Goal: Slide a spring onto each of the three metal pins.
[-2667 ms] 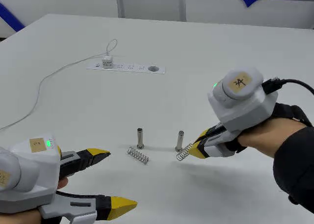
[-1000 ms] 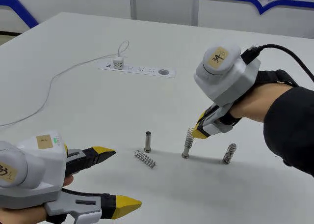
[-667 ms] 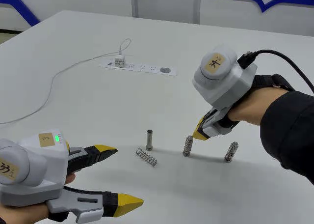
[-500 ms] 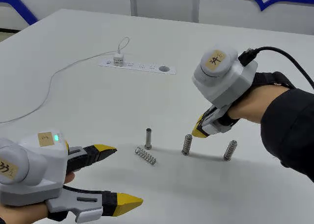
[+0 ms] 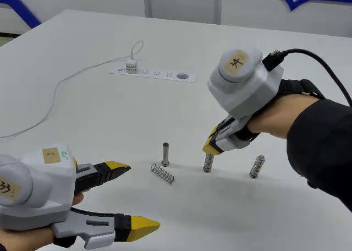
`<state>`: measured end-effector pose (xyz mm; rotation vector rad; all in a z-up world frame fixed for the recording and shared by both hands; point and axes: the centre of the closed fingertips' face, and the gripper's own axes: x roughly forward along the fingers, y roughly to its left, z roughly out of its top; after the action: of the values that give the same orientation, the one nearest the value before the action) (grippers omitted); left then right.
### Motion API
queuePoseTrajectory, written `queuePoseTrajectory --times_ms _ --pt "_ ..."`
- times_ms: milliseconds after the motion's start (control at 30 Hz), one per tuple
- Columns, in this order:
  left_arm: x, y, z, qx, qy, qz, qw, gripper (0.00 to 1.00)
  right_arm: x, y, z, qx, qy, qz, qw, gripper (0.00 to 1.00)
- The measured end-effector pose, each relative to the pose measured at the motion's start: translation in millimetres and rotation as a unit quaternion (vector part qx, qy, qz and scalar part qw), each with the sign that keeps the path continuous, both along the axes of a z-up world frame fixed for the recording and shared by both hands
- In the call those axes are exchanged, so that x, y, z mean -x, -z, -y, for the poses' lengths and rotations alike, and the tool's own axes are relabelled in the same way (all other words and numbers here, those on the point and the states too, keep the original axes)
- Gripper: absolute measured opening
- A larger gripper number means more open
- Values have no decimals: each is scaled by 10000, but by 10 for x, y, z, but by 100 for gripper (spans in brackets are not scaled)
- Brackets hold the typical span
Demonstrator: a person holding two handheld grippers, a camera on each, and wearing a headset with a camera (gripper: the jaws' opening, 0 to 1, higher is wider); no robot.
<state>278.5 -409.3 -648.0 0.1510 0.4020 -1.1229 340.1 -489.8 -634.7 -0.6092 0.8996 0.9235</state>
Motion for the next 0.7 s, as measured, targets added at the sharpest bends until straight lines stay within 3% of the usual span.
queuePoseTrajectory --times_ms 300,700 --pt "4 10 -2 -20 11 -7 10000 75 112 231 -209 -225 -91 -167 9996 10" --pt "13 23 -2 -40 27 -26 10000 75 93 460 -426 -534 43 -199 9984 16"
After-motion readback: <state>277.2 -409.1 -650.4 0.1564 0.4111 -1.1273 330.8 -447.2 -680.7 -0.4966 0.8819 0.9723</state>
